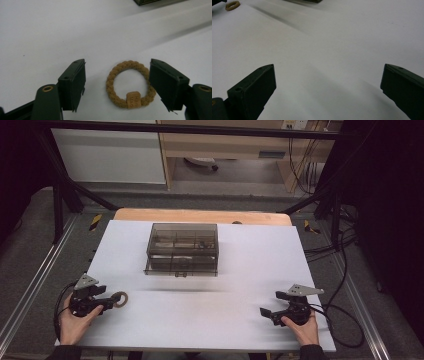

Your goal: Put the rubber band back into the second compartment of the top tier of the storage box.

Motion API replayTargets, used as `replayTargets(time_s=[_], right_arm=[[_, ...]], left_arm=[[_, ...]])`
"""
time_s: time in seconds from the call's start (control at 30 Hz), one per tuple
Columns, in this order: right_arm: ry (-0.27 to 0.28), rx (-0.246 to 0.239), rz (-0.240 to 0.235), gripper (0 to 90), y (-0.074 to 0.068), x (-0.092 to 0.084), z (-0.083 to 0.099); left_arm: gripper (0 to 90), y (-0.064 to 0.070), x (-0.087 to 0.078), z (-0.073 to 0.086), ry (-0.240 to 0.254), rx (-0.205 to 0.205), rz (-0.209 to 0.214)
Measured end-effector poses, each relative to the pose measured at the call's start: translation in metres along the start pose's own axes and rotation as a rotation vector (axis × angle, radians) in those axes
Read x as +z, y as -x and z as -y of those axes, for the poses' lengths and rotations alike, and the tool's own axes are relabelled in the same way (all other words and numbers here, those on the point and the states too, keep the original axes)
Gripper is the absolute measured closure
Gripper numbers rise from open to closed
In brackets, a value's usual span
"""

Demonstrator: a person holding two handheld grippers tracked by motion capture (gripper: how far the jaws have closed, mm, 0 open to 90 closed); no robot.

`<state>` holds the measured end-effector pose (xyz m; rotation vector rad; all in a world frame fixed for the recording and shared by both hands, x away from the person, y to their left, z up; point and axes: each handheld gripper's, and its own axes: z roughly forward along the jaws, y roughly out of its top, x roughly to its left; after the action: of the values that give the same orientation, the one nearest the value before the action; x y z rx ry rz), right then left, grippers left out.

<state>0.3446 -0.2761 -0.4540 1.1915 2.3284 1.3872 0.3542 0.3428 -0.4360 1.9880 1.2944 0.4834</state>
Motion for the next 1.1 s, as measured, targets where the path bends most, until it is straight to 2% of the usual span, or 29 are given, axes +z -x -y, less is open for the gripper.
replayTargets(time_s=[0.2, 0.57, 1.1], right_arm=[[0.001, 0.003, -0.002, 0.7, 0.0000, -0.0001, -0.0001], [-0.003, 0.003, -0.001, 0.7, 0.0001, 0.0000, -0.0001], [0.000, 0.005, -0.003, 0.7, 0.0001, -0.0001, -0.0002]], left_arm=[[38.0, 0.0007, 0.0027, -0.0014, -0.002, 0.004, -0.003], [58.8, 0.0008, 0.0065, -0.0006, -0.018, 0.009, 0.003], [74.2, -0.0004, 0.0098, 0.0012, -0.040, 0.022, -0.004]])
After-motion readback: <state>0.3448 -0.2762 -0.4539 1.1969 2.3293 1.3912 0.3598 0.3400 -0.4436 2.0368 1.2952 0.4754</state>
